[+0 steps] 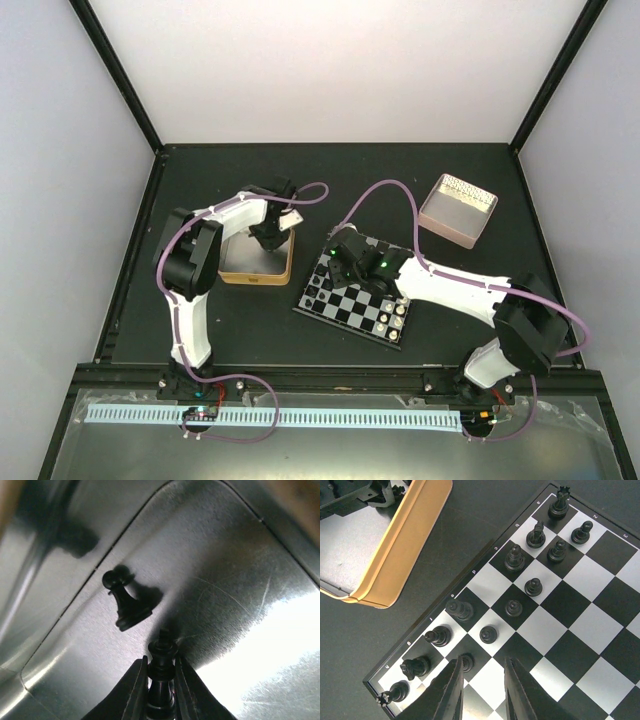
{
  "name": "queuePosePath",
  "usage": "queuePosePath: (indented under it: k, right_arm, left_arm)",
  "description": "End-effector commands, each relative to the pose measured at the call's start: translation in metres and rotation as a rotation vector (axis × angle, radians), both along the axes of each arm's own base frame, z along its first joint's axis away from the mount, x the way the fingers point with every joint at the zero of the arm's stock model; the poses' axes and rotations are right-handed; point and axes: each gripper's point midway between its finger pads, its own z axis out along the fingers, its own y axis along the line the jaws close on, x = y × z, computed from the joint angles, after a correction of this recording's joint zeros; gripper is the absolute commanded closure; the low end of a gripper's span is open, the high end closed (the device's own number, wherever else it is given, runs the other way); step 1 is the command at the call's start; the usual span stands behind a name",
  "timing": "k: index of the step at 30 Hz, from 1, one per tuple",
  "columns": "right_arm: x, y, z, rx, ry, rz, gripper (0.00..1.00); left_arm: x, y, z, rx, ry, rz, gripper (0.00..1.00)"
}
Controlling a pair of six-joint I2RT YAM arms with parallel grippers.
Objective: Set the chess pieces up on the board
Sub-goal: Pick up the chess piece from the storage box.
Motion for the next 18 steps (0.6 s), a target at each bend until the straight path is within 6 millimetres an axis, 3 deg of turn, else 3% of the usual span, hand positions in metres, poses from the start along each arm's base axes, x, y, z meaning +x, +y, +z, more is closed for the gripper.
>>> queuePosePath:
  k: [1,5,8,13,18]
  right_arm:
    - [0.004,-0.001,0.013,0.029,-0.021,-0.022,0.75]
    - [0.004,-0.003,0.016,0.037,-0.030,-0.031,0.75]
    - [0.004,-0.006,0.020,0.057,-0.040,-0.046,0.75]
    - [0.001,-0.008,0.033,0.121,-0.065,-0.056,0.75]
    - [-0.005,-0.007,0.052,0.231,-0.085,-0.047,0.75]
  left_arm:
    - [-0.009,-0.005,-0.001,-0.026,0.065,0.008,0.86]
    - [-0.011,-0.007,-0.001,-0.040,0.075,0.014,0.97]
    - [-0.011,-0.012,0.008,-0.083,0.064,0.015,0.98]
    - [-0.013,-0.022,0.033,-0.193,0.039,0.027,0.98]
    - [-0.015,-0.037,0.070,-0.333,-0.032,0.029,0.99]
